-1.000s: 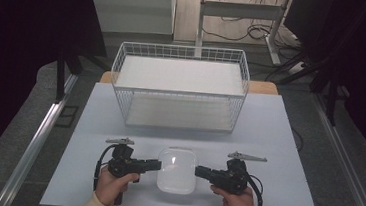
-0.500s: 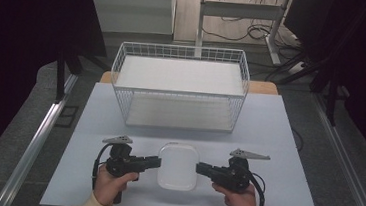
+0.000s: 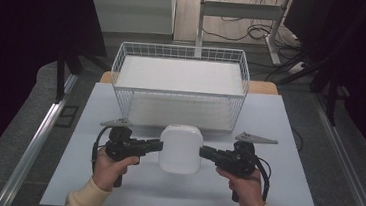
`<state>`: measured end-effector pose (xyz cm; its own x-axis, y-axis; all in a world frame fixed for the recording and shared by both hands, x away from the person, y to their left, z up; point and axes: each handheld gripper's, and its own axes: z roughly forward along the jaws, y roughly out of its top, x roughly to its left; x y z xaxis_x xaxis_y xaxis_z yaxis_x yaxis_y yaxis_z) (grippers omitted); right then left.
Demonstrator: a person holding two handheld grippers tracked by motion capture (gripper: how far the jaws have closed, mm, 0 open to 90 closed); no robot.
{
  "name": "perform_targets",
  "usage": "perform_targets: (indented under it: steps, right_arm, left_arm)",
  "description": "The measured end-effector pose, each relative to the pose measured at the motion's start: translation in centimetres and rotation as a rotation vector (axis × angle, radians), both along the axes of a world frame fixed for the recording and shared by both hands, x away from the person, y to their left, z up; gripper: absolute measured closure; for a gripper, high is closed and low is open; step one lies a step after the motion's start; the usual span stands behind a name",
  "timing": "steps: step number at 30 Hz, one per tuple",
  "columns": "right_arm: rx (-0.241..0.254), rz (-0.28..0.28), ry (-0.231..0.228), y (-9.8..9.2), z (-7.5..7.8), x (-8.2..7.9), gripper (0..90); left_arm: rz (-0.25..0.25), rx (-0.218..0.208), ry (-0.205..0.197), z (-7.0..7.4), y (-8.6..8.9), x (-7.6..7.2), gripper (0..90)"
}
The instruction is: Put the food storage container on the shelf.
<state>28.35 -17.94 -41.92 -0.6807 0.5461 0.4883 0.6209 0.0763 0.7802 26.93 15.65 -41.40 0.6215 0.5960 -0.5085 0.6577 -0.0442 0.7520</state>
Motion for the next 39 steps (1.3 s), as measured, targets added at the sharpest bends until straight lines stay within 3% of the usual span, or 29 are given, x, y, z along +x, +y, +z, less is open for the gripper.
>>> perform_targets:
  steps: [9,21,30,39]
  right_arm:
    - [0.007,0.012,-0.051,0.2,3.7,1.8,80.5]
    - [0.007,0.020,-0.094,0.7,7.2,4.5,80.4]
    - [0.002,0.007,-0.109,1.0,9.1,6.3,80.3]
    - [-0.011,0.003,-0.110,1.3,9.9,7.5,80.2]
  left_arm:
    - [0.011,-0.012,-0.047,3.4,0.3,1.4,80.0]
    - [0.025,-0.016,-0.089,6.9,0.7,3.5,80.2]
    - [0.029,-0.017,-0.108,8.4,0.9,5.1,80.3]
    - [0.031,-0.026,-0.110,8.9,1.1,6.6,80.4]
